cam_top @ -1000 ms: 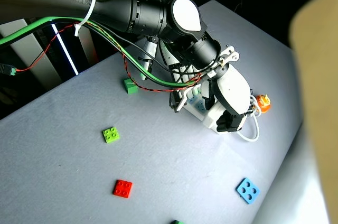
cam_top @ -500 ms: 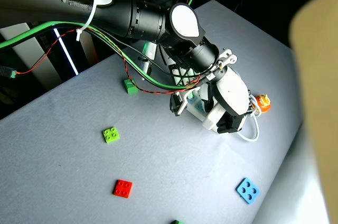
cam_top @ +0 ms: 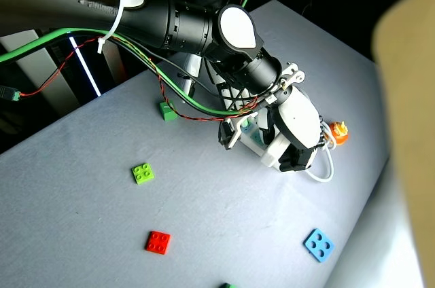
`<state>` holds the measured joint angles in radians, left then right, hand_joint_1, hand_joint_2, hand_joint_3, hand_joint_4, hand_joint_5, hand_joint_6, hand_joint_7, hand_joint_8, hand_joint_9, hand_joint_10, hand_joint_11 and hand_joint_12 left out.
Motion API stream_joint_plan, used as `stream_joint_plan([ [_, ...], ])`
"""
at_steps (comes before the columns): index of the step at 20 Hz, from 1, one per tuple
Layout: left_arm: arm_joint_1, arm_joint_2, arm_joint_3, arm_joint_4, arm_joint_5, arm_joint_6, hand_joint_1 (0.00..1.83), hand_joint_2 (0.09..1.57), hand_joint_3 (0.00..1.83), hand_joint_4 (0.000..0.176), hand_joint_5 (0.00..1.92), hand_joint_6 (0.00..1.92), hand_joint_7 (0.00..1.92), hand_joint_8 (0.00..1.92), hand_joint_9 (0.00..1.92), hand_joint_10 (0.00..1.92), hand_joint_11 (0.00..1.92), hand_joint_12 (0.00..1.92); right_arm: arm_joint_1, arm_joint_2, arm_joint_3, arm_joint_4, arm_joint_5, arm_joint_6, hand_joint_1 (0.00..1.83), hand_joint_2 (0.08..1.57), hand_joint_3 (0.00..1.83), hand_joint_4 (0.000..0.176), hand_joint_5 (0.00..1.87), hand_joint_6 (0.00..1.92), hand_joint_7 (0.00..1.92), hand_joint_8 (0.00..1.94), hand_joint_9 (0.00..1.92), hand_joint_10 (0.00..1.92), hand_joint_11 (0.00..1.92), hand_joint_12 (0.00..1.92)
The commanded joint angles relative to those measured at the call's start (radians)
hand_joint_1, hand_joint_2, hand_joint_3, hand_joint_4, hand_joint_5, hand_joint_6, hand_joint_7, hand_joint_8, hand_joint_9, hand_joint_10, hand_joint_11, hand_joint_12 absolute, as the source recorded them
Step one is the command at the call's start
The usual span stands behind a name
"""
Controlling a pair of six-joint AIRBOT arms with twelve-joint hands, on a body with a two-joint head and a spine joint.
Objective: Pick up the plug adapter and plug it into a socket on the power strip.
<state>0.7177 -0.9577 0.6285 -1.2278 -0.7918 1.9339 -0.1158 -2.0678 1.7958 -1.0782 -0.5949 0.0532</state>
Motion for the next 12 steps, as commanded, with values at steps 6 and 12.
stream_joint_plan([
  [6,-0.009,-0.014,-0.003,0.030,0.025,-0.006,0.00,1.14,0.00,0.000,0.03,0.00,0.06,0.01,0.06,0.01,0.01,0.10,-0.003,0.019,-0.023,-0.011,0.040,-0.001,1.26,1.10,0.00,0.000,0.91,1.04,1.09,0.84,0.98,0.59,0.77,0.86],
  [12,-0.010,-0.015,0.000,0.030,0.025,-0.006,0.00,1.14,0.00,0.000,0.02,0.00,0.06,0.00,0.06,0.00,0.00,0.16,-0.004,0.045,-0.059,-0.107,0.054,0.039,1.16,1.15,0.00,0.000,0.89,1.10,0.94,0.42,1.06,0.03,0.69,0.85],
])
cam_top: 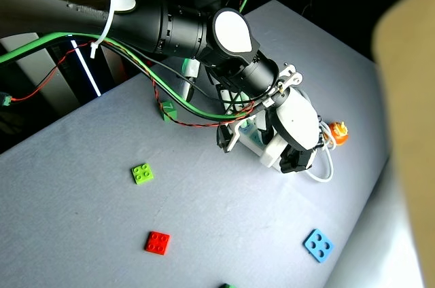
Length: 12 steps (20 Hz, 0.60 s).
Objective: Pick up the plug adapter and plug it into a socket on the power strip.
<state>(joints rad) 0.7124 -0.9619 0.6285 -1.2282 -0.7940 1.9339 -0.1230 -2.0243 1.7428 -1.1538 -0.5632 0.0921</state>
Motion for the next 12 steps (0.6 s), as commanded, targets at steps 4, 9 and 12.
stream_joint_plan([
  [4,-0.006,-0.011,0.000,0.030,0.028,-0.006,0.00,1.14,0.00,0.000,0.03,0.00,0.06,0.00,0.05,0.00,0.00,0.15,0.003,0.018,-0.009,-0.032,0.031,0.007,1.18,1.07,0.00,0.000,0.80,0.06,0.94,0.00,0.95,0.00,0.58,0.83],
  [9,-0.005,-0.012,0.000,0.030,0.028,-0.006,0.00,1.14,0.00,0.000,0.01,0.00,0.05,0.00,0.04,0.00,0.00,0.11,0.009,0.054,-0.044,-0.032,0.059,0.007,1.15,1.06,0.00,0.000,0.72,0.00,0.83,0.00,0.85,0.00,0.49,0.79],
  [12,-0.005,-0.012,0.000,0.030,0.028,-0.006,0.00,1.13,0.00,0.000,0.02,0.00,0.05,0.00,0.04,0.00,0.00,0.11,0.018,0.076,-0.070,-0.032,0.067,0.009,1.10,1.05,0.00,0.000,0.64,0.00,0.74,0.00,0.74,0.00,0.37,0.79],
])
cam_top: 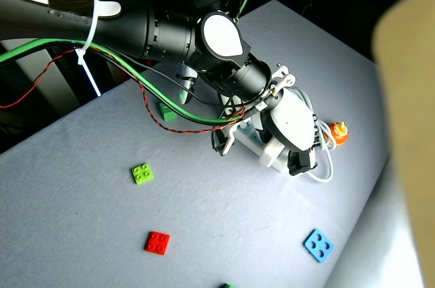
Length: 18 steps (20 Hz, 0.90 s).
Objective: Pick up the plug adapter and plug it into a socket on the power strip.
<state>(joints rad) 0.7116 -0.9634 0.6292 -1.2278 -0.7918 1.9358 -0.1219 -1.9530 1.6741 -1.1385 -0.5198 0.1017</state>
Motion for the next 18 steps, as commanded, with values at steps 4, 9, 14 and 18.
stream_joint_plan([
  [4,-0.005,-0.010,-0.001,0.030,0.030,-0.008,0.00,1.14,0.00,0.000,0.02,0.00,0.05,0.00,0.04,0.00,0.00,0.12,0.030,0.025,-0.022,-0.047,0.027,-0.001,0.98,1.07,0.00,0.000,0.47,0.00,0.59,0.00,0.58,0.00,0.17,0.86],
  [9,-0.007,-0.010,-0.002,0.030,0.031,-0.008,0.00,1.14,0.00,0.000,0.02,0.00,0.06,0.00,0.05,0.00,0.00,0.16,0.049,0.067,-0.076,-0.047,0.032,-0.004,0.81,1.09,0.00,0.000,0.21,0.00,0.30,0.00,0.30,0.00,0.00,0.73],
  [14,-0.019,-0.010,-0.001,0.030,0.036,-0.006,0.00,1.14,0.00,0.000,0.02,0.00,0.05,0.00,0.04,0.00,0.00,0.12,0.074,0.174,-0.219,-0.047,0.028,-0.002,0.78,1.01,0.00,0.000,0.15,0.00,0.26,0.00,0.26,0.00,0.00,0.67],
  [18,-0.047,-0.010,0.008,0.030,0.049,-0.008,0.00,1.14,0.00,0.000,0.11,0.00,0.16,0.00,0.16,0.01,0.00,0.30,0.095,0.371,-0.439,-0.060,0.001,0.031,0.70,1.02,0.00,0.000,0.11,0.00,0.23,0.00,0.23,0.00,0.00,0.65],
])
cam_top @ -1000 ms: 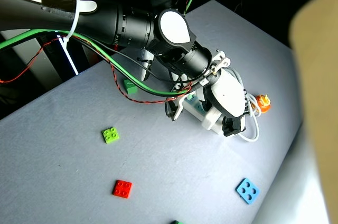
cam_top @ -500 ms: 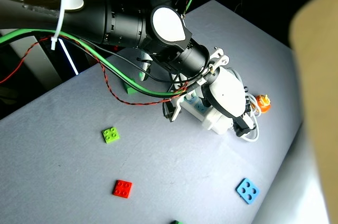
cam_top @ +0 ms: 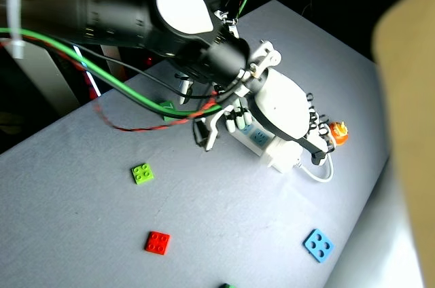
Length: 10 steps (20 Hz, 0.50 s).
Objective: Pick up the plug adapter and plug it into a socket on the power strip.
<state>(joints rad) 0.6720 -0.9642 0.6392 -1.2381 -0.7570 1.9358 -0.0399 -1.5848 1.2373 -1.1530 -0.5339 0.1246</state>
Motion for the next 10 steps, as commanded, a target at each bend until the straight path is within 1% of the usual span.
stream_joint_plan([
  [1,-0.012,-0.009,0.003,0.040,0.024,-0.009,0.00,1.14,0.00,0.000,0.11,0.00,0.16,0.00,0.16,0.01,0.00,0.30,0.012,0.039,-0.039,-0.082,0.016,0.043,0.70,1.02,0.00,0.000,0.11,0.00,0.23,0.00,0.23,0.00,0.00,0.65],
  [2,-0.019,-0.009,0.008,0.040,0.037,-0.011,0.00,1.14,0.00,0.000,0.11,0.00,0.16,0.00,0.16,0.01,0.00,0.30,0.010,0.082,-0.082,-0.125,0.022,0.068,0.70,1.02,0.00,0.000,0.11,0.00,0.23,0.00,0.23,0.00,0.00,0.65],
  [3,-0.023,-0.009,0.010,0.040,0.042,-0.013,0.00,1.15,0.00,0.000,0.17,0.00,0.26,0.00,0.25,0.00,0.00,0.46,0.009,0.117,-0.115,-0.155,0.029,0.088,0.70,1.01,0.00,0.000,0.12,0.00,0.24,0.00,0.25,0.00,0.00,0.67],
  [4,-0.035,-0.008,0.017,0.040,0.050,-0.016,0.00,1.14,0.00,0.000,0.24,0.01,0.36,0.02,0.33,0.02,0.00,0.55,0.011,0.192,-0.181,-0.189,0.053,0.128,0.76,0.98,0.00,0.000,0.15,0.01,0.25,0.01,0.26,0.01,0.00,0.72],
  [6,-0.048,-0.002,0.021,0.040,0.058,-0.024,0.00,1.13,0.00,0.000,0.29,0.02,0.41,0.02,0.36,0.02,0.00,0.61,0.015,0.289,-0.259,-0.189,0.055,0.163,0.75,0.99,0.00,0.000,0.15,0.00,0.24,0.00,0.26,0.00,0.00,0.71],
  [8,-0.063,0.013,0.024,0.040,0.067,-0.032,0.00,1.13,0.00,0.000,0.31,0.02,0.43,0.02,0.37,0.02,0.00,0.62,0.006,0.392,-0.340,-0.187,0.053,0.206,0.75,0.99,0.00,0.000,0.15,0.00,0.24,0.00,0.27,0.00,0.00,0.74],
  [9,-0.074,0.024,0.026,0.040,0.075,-0.037,0.00,1.14,0.00,0.000,0.37,0.03,0.47,0.02,0.40,0.02,0.00,0.68,-0.001,0.445,-0.381,-0.186,0.062,0.221,0.71,0.96,0.00,0.000,0.18,0.01,0.27,0.01,0.30,0.01,0.00,0.83],
  [10,-0.079,0.029,0.027,0.040,0.080,-0.037,0.00,1.14,0.00,0.000,0.37,0.03,0.47,0.02,0.40,0.02,0.00,0.68,-0.004,0.468,-0.400,-0.186,0.063,0.227,0.71,0.96,0.00,0.000,0.18,0.01,0.27,0.01,0.30,0.01,0.00,0.83],
])
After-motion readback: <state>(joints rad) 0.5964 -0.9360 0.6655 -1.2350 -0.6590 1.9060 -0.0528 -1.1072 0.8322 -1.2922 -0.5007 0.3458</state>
